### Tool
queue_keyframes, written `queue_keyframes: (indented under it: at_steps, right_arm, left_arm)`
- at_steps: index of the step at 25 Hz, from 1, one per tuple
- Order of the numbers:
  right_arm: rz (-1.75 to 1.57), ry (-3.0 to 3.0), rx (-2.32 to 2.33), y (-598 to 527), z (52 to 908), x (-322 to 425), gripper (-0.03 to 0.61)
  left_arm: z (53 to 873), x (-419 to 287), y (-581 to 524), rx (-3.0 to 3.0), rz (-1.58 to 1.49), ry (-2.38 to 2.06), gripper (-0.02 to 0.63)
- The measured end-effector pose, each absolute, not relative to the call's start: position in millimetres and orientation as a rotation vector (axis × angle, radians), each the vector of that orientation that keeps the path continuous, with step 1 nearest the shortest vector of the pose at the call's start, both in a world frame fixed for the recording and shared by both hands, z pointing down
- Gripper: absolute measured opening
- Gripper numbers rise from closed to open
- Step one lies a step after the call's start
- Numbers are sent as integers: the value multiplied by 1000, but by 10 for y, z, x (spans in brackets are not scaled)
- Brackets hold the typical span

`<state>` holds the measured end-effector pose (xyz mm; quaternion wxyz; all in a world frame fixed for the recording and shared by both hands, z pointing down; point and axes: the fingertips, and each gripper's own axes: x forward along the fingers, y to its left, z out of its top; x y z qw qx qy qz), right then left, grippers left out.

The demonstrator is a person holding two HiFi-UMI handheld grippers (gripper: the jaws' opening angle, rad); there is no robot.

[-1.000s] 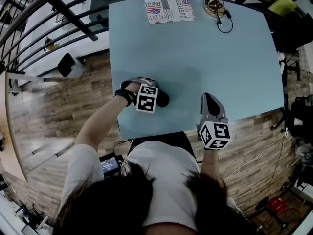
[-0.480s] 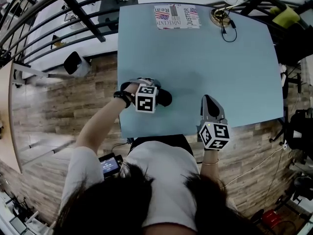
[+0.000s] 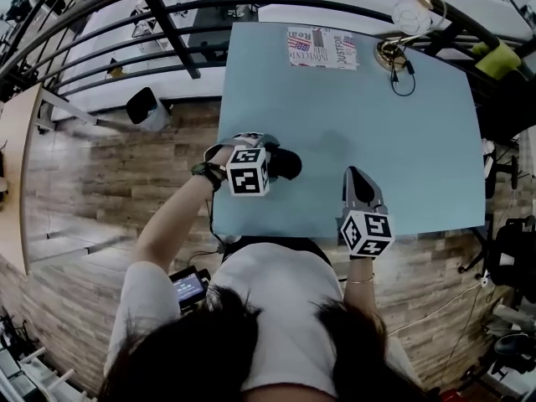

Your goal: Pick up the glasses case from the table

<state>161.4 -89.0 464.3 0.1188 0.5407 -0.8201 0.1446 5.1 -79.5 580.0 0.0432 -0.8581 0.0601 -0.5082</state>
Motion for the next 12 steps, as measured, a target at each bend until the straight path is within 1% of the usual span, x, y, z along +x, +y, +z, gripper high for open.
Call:
queue_keyframes:
  at_steps: [8, 12]
  right_arm:
    - [372, -2469, 1493, -979, 4534, 1374, 2]
    - [347, -2506, 1456, -1057, 4462, 1243, 2]
  left_arm:
    - [5381, -202, -895, -2736, -1433, 508, 394]
    - [5102, -333, -978, -2786, -1301, 706, 394]
